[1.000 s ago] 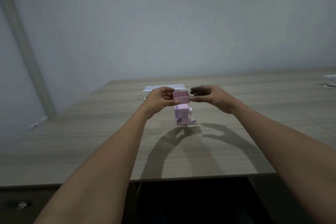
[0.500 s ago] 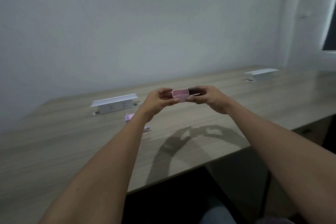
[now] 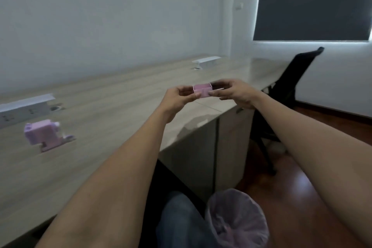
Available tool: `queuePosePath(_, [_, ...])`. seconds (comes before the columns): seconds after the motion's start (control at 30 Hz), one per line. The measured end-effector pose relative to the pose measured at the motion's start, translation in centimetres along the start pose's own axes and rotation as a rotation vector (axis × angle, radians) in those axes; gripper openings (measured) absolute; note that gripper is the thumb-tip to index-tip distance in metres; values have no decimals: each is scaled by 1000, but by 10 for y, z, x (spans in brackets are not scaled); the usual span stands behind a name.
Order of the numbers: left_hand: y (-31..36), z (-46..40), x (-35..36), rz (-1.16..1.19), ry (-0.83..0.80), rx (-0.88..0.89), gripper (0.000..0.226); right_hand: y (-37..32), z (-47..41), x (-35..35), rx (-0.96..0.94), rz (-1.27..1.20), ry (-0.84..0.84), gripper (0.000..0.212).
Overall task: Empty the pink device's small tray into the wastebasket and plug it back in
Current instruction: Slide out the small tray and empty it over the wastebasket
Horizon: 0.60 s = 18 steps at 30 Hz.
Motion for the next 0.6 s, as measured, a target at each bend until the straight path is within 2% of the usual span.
queuePosePath(0.13, [-27,-11,58,27,-48,-44,52,41,39,-36,86,-24,32,64])
queuePosePath(0.27, [-65,-9,101,38,-71,-75,49,84,81,-50,182,-59,87,58])
queuePosePath(0.43, [-140,3,137,67,-91,-179,50,152,139,-35,300,-162,112,53])
queuePosePath(0.6, [-235,21,162,67,-92,-363,55,234,202,-1,467,-256,148,42])
Point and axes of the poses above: each hand's wrist, its own z-axis away from the middle knuckle, its own x-axis out of the palm, y = z × x, the point moved 8 cm from there along -z, towards the middle knuckle, and after that the axes turned 12 degrees about -x, right-handed, at the moved point
